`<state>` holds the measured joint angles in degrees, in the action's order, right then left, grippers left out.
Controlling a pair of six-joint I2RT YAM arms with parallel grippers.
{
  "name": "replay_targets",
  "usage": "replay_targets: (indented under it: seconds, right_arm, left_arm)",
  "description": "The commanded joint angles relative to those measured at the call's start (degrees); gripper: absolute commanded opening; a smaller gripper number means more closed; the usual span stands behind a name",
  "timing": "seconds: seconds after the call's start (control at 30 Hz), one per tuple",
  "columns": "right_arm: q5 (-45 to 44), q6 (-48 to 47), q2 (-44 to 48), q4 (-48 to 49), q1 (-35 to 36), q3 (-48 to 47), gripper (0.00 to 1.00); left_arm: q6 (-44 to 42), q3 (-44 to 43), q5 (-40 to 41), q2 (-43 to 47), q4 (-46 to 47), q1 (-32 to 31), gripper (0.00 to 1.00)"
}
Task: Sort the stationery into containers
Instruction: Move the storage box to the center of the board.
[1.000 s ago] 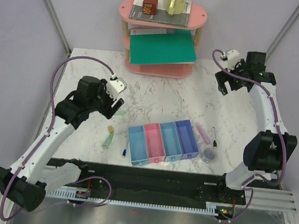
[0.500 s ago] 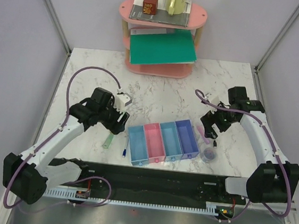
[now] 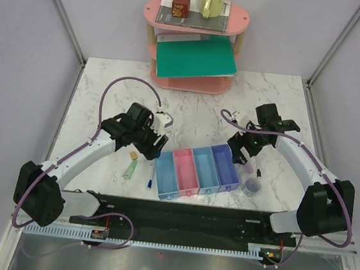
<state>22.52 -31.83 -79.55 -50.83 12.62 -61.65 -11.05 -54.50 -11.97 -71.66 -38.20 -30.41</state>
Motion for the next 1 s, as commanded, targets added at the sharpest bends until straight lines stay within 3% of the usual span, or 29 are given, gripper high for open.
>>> replay_targets:
  seconds: [0.0, 0.43, 0.77, 0.97]
  right_arm:
    - [-0.9, 3.2, -3.2, 7.0, 2.1, 0.4, 0.95]
    - [-3.9, 7.0, -12.1, 15.7, 4.9, -1.1, 0.95]
    - [-4.8, 8.2, -14.2, 18.3, 5.7, -2.1, 0.95]
    - [-5.2, 8.8, -14.5, 19.7, 6.0, -1.3, 0.91]
  left_arm:
    - [-1.1, -0.7, 1.7, -0.9, 3.4, -0.7, 0.74]
    - [-3.5, 2.0, 4.0, -2.3, 8.8, -2.9, 0.72]
    - [-5.6, 3.9, 4.3, -5.5, 10.2, -4.8, 0.71]
    - [-7.9, 5.5, 7.9, -8.9, 16.6, -5.2, 0.67]
